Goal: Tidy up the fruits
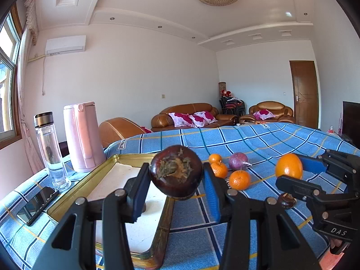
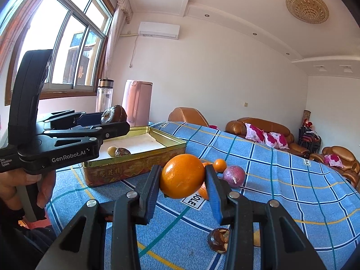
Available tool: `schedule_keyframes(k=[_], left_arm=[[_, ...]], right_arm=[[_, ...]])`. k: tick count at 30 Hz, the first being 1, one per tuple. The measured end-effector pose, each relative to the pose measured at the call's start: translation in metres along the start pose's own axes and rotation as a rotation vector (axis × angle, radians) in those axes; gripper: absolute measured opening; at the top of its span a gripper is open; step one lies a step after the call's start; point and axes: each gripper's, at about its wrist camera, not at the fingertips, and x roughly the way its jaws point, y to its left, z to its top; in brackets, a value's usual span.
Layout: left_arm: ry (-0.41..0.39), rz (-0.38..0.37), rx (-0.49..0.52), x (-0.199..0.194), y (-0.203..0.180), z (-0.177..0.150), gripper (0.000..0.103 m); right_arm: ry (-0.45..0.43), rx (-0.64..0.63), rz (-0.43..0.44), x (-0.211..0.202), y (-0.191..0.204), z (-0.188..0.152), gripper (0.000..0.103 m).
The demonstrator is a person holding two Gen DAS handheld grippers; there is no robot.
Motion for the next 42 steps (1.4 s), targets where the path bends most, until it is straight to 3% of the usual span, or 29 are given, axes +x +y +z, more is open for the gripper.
schedule_keyframes(k=[18,42], left_arm=[[0.029,0.046,-0.039,0.008,0.025,0.002,0.047],[0.1,0.159,-0.104,0.024,0.093,-0.003,0.047]], right_arm=[[0.016,-0.044,0.063,0.021,0.025,0.027,0.041],[0.056,-0.109,0.154,0.075,0.065,0.064,0.041]])
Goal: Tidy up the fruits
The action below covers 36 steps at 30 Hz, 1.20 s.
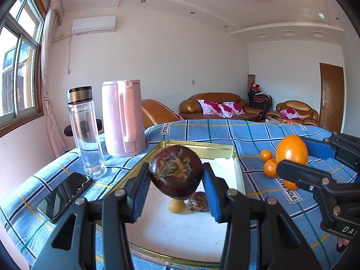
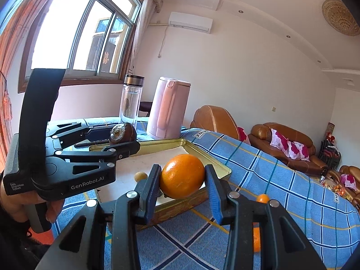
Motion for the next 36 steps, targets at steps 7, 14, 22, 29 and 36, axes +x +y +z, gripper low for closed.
schedule_keyframes(k=[7,14,22,29,36], left_arm=[[0.013,0.02,0.007,0.005,0.007,0.0,0.047],[0.039,0.044,0.013,0.012,0.014,-0.001,0.047],[0.068,0.063,0.006,0.022,0.027,-0.002,0.047],[0.112,0.086,0.007,0.032,0.037,-0.006,0.047],[0.154,0.096,0.017,0.041,0.042,-0.009,0.047]], right_arm=[[0.012,-0.013,0.03,0.016,0.011,0.007,0.041],[0.029,-0.022,0.053,0.033,0.019,0.014,0.042],[0.052,-0.023,0.078,0.049,0.028,0.015,0.042],[0.079,-0.026,0.099,0.062,0.036,0.013,0.042],[0.112,-0.015,0.112,0.073,0.04,0.011,0.042]])
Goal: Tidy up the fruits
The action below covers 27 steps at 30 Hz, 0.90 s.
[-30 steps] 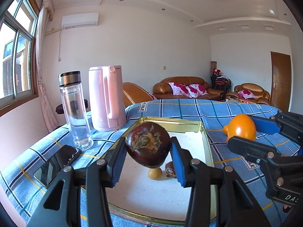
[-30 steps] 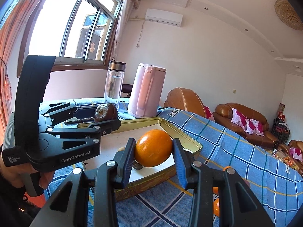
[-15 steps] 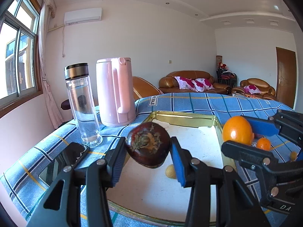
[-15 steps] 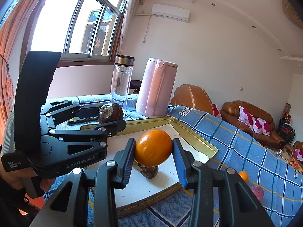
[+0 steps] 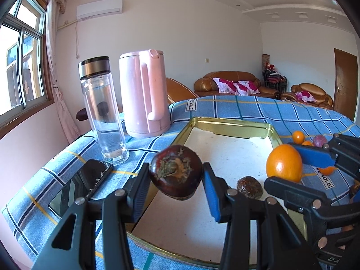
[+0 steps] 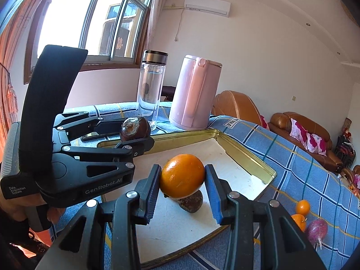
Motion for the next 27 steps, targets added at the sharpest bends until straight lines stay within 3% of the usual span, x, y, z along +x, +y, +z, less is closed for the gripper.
schedule_keyframes(k=[27], left_arm=[[0.135,-0.037,-0.019,0.03,0.005,-0.008,0.047]], right_arm=[[0.123,-0.014,0.024,0.03,0.006,-0.006,0.042]])
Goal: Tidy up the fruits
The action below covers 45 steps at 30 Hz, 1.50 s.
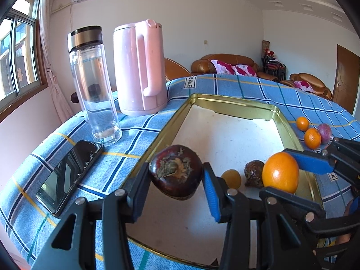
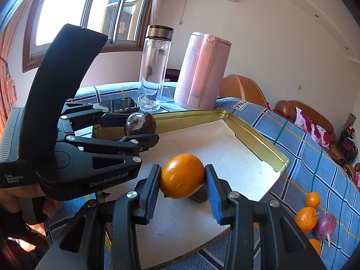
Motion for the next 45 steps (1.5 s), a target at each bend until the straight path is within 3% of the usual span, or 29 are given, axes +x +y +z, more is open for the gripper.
schedule_keyframes(k=[14,16,18,23,27,36,45], left_arm=[[0.037,-0.011,0.005,0.005,-0.001,-0.002,0.048],[0.023,0.001,0.005,0.003,-0.001,-0.002,0.048],[0.011,0.004,-0.001,0.001,-0.001,-0.002,0.05],[-0.028,0.011,-0.02,-0.007,0.001,-0.004,0.066],[-0.064,-0.012,-0.035,-0.019,-0.005,-0.002,0.068],[-0.141,-0.079,0.001,-0.051,-0.049,0.003,0.077],[-0.136,-0.208,0.114,-0.065,-0.13,0.0,0.082]], right_arm=[[0.048,-0.007,0.017,0.009,0.002,0.0,0.042],[0.047,-0.002,0.011,0.009,0.001,0.001,0.057],[0.045,0.006,-0.008,0.008,0.0,0.001,0.064],[0.013,0.019,-0.055,0.0,-0.003,-0.001,0.067],[0.002,0.058,-0.095,-0.012,-0.014,-0.008,0.067],[-0.025,0.206,-0.184,-0.067,-0.058,-0.041,0.067],[-0.019,0.348,-0.348,-0.132,-0.106,-0.099,0.067]])
